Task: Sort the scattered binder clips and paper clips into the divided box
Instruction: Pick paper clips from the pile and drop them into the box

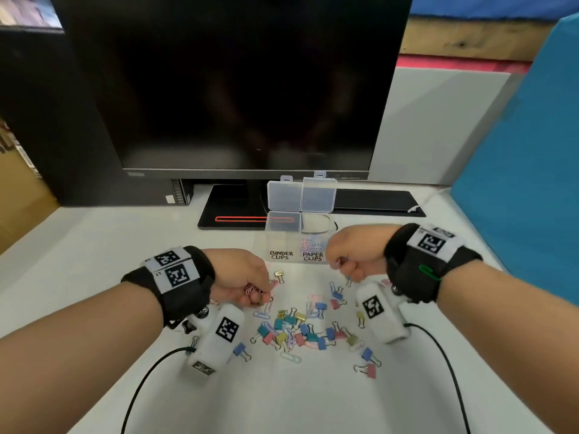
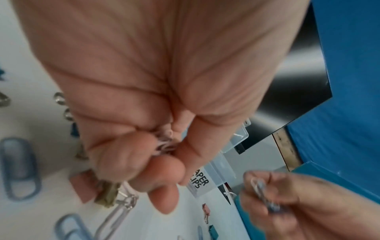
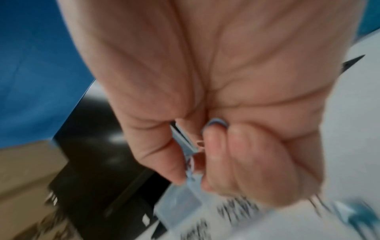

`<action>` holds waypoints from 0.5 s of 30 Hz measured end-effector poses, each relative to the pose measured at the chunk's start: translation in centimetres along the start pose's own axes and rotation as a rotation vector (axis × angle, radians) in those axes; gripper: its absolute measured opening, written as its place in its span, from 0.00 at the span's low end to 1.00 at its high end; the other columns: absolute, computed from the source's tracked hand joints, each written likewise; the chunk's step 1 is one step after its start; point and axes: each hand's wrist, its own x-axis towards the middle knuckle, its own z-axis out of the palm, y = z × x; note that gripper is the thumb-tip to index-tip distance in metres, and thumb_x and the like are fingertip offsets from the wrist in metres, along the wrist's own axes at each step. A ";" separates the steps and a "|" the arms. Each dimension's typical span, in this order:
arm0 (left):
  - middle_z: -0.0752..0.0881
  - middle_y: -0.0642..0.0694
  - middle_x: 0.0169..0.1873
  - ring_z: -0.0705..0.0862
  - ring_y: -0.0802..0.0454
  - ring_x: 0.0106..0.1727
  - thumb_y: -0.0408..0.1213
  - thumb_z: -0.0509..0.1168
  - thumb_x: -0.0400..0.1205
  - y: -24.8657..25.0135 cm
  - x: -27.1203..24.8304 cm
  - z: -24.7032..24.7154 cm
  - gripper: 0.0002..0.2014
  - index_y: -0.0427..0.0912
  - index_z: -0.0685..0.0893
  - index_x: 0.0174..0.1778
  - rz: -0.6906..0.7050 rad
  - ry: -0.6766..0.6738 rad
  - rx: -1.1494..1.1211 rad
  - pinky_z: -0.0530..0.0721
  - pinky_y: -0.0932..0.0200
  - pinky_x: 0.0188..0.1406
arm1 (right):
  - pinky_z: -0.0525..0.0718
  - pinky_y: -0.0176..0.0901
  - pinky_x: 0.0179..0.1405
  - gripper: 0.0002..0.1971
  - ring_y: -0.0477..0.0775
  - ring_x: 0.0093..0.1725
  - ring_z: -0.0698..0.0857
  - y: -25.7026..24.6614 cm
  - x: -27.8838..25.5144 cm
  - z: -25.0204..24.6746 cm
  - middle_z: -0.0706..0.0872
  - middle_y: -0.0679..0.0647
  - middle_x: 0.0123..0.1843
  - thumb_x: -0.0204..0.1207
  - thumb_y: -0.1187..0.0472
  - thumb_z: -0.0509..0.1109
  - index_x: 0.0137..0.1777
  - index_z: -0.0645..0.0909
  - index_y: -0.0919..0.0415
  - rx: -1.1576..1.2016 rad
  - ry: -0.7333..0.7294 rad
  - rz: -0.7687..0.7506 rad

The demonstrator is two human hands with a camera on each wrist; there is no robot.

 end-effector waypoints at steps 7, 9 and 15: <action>0.84 0.39 0.33 0.77 0.52 0.28 0.20 0.59 0.81 2.5 0.9 0.4 0.12 0.35 0.77 0.57 0.076 0.021 0.015 0.76 0.66 0.21 | 0.75 0.45 0.35 0.07 0.57 0.33 0.74 -4.8 2.5 -2.9 0.84 0.66 0.41 0.76 0.68 0.61 0.45 0.79 0.70 -0.473 0.279 -0.004; 0.82 0.41 0.31 0.76 0.54 0.26 0.20 0.58 0.82 3.8 1.0 0.6 0.10 0.34 0.79 0.55 0.105 0.010 -0.002 0.76 0.69 0.18 | 0.83 0.47 0.45 0.11 0.57 0.38 0.80 -5.6 3.8 -2.9 0.90 0.64 0.49 0.76 0.63 0.65 0.52 0.85 0.69 -0.711 0.314 -0.001; 0.78 0.40 0.32 0.76 0.54 0.23 0.23 0.55 0.84 7.2 1.5 0.1 0.05 0.31 0.76 0.50 0.108 0.102 -0.207 0.74 0.68 0.16 | 0.85 0.38 0.33 0.12 0.47 0.31 0.83 -5.9 5.7 -2.5 0.82 0.51 0.32 0.70 0.67 0.73 0.30 0.76 0.57 -0.555 0.336 -0.107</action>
